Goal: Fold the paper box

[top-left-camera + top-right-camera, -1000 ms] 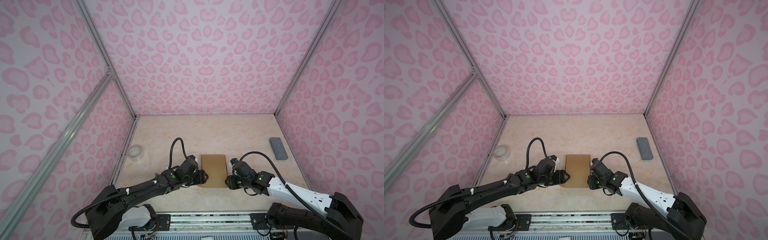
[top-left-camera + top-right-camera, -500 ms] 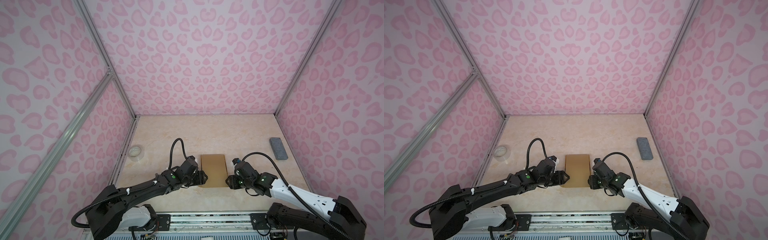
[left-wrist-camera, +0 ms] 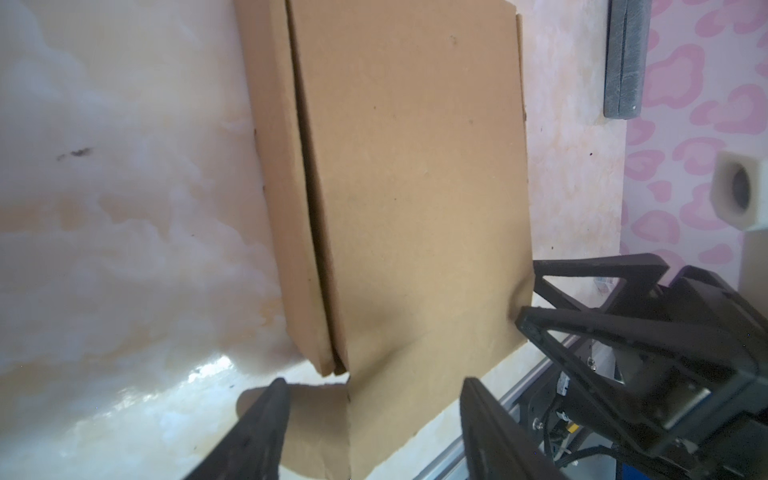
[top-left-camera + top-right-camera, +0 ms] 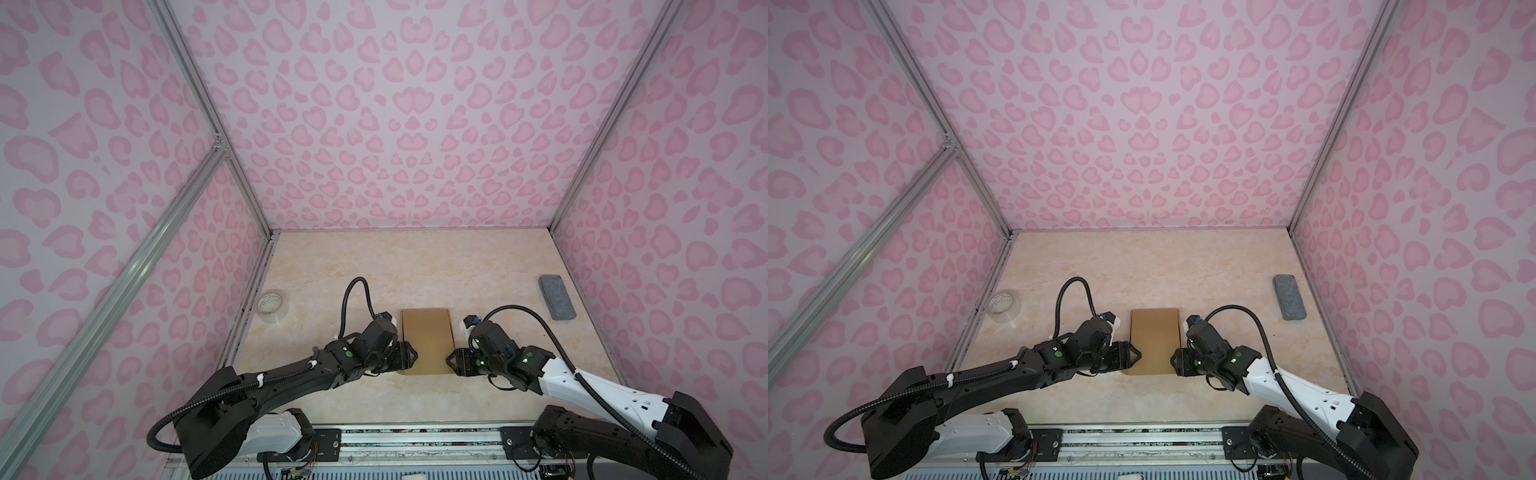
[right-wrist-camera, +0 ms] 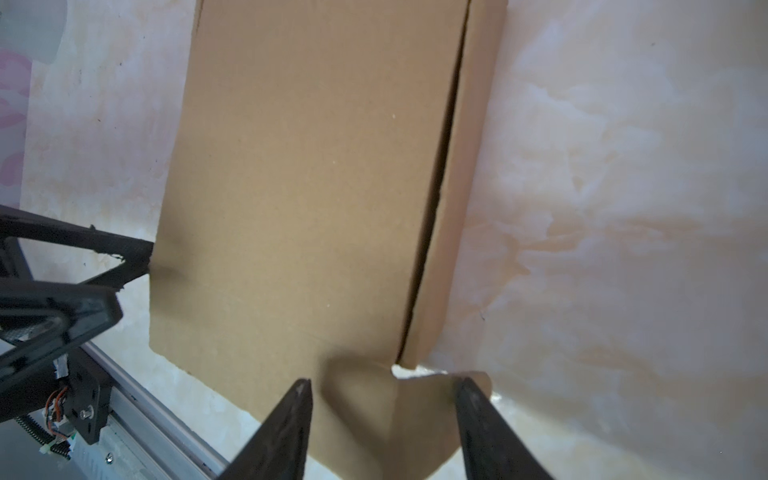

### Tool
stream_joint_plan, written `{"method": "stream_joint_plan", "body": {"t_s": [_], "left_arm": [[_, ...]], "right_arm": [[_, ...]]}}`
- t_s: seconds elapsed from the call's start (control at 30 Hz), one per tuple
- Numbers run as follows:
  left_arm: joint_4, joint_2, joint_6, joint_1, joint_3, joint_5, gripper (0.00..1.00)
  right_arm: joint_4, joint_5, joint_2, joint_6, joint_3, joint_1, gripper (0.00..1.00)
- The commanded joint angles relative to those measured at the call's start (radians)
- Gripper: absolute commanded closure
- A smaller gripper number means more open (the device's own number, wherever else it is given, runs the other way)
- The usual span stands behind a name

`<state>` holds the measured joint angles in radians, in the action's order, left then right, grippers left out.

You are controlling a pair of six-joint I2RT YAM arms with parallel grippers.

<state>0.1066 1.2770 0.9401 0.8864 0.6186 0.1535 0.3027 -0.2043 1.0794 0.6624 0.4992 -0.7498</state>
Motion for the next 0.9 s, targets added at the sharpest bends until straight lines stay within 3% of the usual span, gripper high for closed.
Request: {"method": "stream_joint_plan", "body": {"t_s": [0.0,0.87], "left_arm": [[-0.032,0.01,0.003,0.003,-0.001,0.009,0.32],[-0.057,0.035,0.012,0.016,0.003,0.021,0.33]], "right_arm": [[-0.034,-0.022,0.011,0.011,-0.005,0.002,0.42],[-0.061,-0.087,0.047,0.03,0.006,0.006,0.43]]}}
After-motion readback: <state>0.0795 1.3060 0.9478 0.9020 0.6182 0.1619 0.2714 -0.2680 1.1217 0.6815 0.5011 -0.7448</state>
